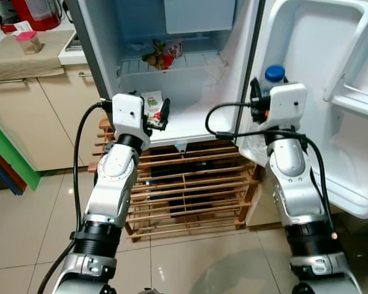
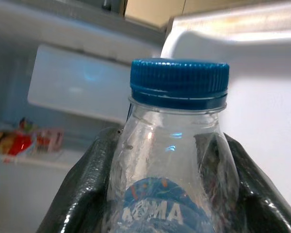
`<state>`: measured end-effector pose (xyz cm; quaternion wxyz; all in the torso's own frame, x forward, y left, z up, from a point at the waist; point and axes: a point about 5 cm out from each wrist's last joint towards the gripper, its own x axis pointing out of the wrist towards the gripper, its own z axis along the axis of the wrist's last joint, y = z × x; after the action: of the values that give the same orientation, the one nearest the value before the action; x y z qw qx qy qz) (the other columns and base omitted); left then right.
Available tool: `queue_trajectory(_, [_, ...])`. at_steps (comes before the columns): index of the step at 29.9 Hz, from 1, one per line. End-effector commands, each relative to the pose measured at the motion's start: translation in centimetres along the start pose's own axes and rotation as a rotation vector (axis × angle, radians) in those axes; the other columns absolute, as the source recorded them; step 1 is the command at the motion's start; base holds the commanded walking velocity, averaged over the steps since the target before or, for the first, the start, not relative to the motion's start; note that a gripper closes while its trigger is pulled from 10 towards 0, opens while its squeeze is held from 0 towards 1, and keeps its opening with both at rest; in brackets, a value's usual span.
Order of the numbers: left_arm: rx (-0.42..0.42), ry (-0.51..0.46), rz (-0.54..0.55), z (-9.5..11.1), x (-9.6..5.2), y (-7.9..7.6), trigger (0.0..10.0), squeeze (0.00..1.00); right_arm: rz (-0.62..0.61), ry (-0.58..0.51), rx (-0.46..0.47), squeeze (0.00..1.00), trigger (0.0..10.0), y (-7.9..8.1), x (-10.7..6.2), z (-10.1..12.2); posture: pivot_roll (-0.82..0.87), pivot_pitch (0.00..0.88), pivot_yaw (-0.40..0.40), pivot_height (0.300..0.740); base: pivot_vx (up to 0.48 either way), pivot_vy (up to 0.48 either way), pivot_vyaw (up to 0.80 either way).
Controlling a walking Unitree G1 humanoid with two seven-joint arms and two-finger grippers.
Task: Restocking fridge
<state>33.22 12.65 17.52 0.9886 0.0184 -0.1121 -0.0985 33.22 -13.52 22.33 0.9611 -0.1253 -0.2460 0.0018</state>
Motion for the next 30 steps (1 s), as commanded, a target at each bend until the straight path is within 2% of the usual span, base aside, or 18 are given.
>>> queue_trajectory(1, [0.006, -0.012, -0.007, 0.4, -0.1, -0.1, 10.0, 0.0, 0.009, -0.052, -0.022, 0.0, 10.0, 0.2, 0.6, 0.7, -0.04, 0.0, 0.059, 0.74, 0.0, 0.0, 0.0])
queue_trajectory(5, [0.007, -0.011, -0.005, 0.4, -0.4, 0.0, 10.0, 0.0, 0.013, -0.066, -0.044, 0.0, 10.0, 0.2, 0.9, 0.6, -0.04, 0.0, 0.058, 0.74, 0.0, 0.0, 0.0])
queue_trajectory(7, [-0.007, -0.01, -0.012, 0.3, -1.3, 0.0, 10.0, 0.0, 0.022, -0.081, -0.087, 0.0, 10.0, 0.3, 1.3, 0.5, -0.01, 0.005, 0.061, 0.74, 0.0, 0.0, 0.0])
queue_trajectory(8, [-0.007, -0.01, -0.012, 0.3, -1.3, 0.0, 10.0, 0.0, 0.022, -0.081, -0.087, 0.0, 10.0, 0.3, 1.3, 0.5, -0.01, 0.005, 0.061, 0.74, 0.0, 0.0, 0.0])
queue_trajectory(10, [-0.072, -0.02, -0.086, 0.4, -2.4, -0.3, 10.0, 0.0, 0.028, -0.076, -0.122, 0.0, 10.0, 0.4, 1.4, 0.0, 0.01, 0.036, 0.07, 0.74, 0.0, 0.0, 0.0])
queue_trajectory(12, [-0.072, -0.02, -0.086, 0.4, -2.4, -0.3, 10.0, 0.0, 0.028, -0.076, -0.122, 0.0, 10.0, 0.4, 1.4, 0.0, 0.01, 0.036, 0.07, 0.74, 0.0, 0.0, 0.0])
queue_trajectory(13, [-0.111, -0.015, -0.146, 0.3, -3.2, -0.7, 10.0, 0.0, 0.031, -0.078, -0.15, 0.0, 10.0, 0.5, 1.2, -0.2, 0.02, 0.058, 0.082, 0.74, 0.0, 0.0, 0.0])
queue_trajectory(15, [-0.111, -0.015, -0.146, 0.3, -3.2, -0.7, 10.0, 0.0, 0.031, -0.078, -0.15, 0.0, 10.0, 0.5, 1.2, -0.2, 0.02, 0.058, 0.082, 0.74, 0.0, 0.0, 0.0])
queue_trajectory(16, [-0.145, -0.008, -0.221, 0.3, -3.8, -1.0, 10.0, 0.0, 0.029, -0.078, -0.176, 0.0, 10.0, 0.5, 1.1, -0.5, 0.03, 0.075, 0.093, 0.74, 0.0, 0.0, 0.0])
queue_trajectory(17, [-0.145, -0.008, -0.221, 0.3, -3.8, -1.0, 10.0, 0.0, 0.029, -0.078, -0.176, 0.0, 10.0, 0.5, 1.1, -0.5, 0.03, 0.075, 0.093, 0.74, 0.0, 0.0, 0.0])
queue_trajectory(19, [-0.165, 0.06, -0.47, 0.2, -5.3, -2.3, 10.0, 0.0, -0.002, -0.065, -0.207, 0.0, 10.0, 0.2, 0.3, -1.1, 0.05, 0.12, 0.156, 0.74, 0.0, 0.0, 0.0])
queue_trajectory(20, [-0.165, 0.06, -0.47, 0.2, -5.3, -2.3, 10.0, 0.0, -0.002, -0.065, -0.207, 0.0, 10.0, 0.2, 0.3, -1.1, 0.05, 0.12, 0.156, 0.74, 0.0, 0.0, 0.0])
queue_trajectory(21, [-0.168, 0.088, -0.585, 0.3, -5.9, -3.0, 10.0, 0.0, -0.019, -0.061, -0.213, 0.0, 10.0, 0.1, 0.1, -1.4, 0.06, 0.13, 0.172, 0.74, 0.0, 0.0, 0.0])
queue_trajectory(22, [-0.168, 0.088, -0.585, 0.3, -5.9, -3.0, 10.0, 0.0, -0.019, -0.061, -0.213, 0.0, 10.0, 0.1, 0.1, -1.4, 0.06, 0.13, 0.172, 0.74, 0.0, 0.0, 0.0])
queue_trajectory(24, [-0.164, 0.122, -0.759, 0.6, -6.8, -4.1, 10.0, 0.0, -0.043, -0.055, -0.217, 0.0, 10.0, 0.0, -0.2, -1.6, 0.05, 0.14, 0.191, 0.74, 0.0, 0.0, 0.0])
queue_trajectory(25, [-0.164, 0.122, -0.759, 0.6, -6.8, -4.1, 10.0, 0.0, -0.043, -0.055, -0.217, 0.0, 10.0, 0.0, -0.2, -1.6, 0.05, 0.14, 0.191, 0.74, 0.0, 0.0, 0.0])
queue_trajectory(26, [-0.134, 0.158, -0.902, 0.5, -7.6, -5.1, 10.0, 0.0, -0.075, -0.042, -0.221, 0.0, 10.0, -0.2, -0.5, -1.8, 0.05, 0.156, 0.214, 0.74, 0.0, 0.0, 0.0])
queue_trajectory(30, [-0.115, 0.184, -0.998, 0.6, -8.5, -5.5, 10.0, 0.0, -0.098, -0.021, -0.201, 0.0, 10.0, -0.2, -1.0, -2.0, 0.04, 0.17, 0.229, 0.74, 0.0, 0.0, 0.0])
